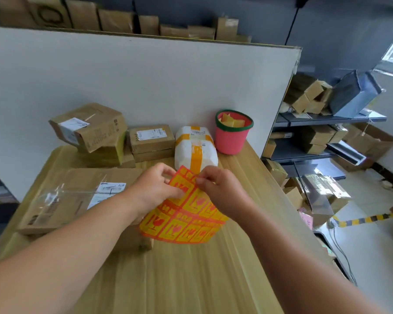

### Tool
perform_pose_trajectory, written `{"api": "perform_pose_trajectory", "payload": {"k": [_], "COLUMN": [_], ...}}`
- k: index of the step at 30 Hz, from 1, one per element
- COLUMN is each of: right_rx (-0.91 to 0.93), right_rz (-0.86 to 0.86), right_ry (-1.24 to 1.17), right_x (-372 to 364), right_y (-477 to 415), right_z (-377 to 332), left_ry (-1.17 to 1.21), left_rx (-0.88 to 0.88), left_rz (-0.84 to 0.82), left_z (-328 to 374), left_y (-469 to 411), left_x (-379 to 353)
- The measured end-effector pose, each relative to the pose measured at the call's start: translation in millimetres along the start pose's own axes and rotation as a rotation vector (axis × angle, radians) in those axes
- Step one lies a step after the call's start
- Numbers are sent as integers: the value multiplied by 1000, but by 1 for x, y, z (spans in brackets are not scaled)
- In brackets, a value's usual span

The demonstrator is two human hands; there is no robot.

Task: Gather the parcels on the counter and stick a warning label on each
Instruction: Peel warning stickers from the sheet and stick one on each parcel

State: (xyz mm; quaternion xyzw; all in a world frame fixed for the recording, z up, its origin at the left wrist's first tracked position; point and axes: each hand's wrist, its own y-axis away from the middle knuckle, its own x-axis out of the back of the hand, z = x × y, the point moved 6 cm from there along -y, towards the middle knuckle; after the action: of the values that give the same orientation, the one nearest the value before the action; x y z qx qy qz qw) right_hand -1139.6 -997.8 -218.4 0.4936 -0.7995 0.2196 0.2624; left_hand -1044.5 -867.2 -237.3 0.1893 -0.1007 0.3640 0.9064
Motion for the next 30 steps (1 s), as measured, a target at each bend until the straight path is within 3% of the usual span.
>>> {"api": "perform_pose_trajectory", "payload": {"k": [4,14,16,18,21,30], "right_rx": [-98,-205,-135,46,224,161], "right_rz": [101,220,336,402,317,236], "right_ry": [-143,-61,88,141,97,-42], "right_x": [6,-8,-9,-15,-36,-49], "right_y": [1,4,10,18,26,26], "right_z": [-14,-41,-51,-71,-95,-93], "left_ry": [71,-15,21,33,56,4], "left_rx": [78,-5,-20,-40,-92,-280], "left_rz": [-114,-20,16,38,62,74], "left_z": [-12,-3,-2,1,6,28], "left_y": [29,52,53,53,54,61], "left_x": [14,56,61,66,69,64]}}
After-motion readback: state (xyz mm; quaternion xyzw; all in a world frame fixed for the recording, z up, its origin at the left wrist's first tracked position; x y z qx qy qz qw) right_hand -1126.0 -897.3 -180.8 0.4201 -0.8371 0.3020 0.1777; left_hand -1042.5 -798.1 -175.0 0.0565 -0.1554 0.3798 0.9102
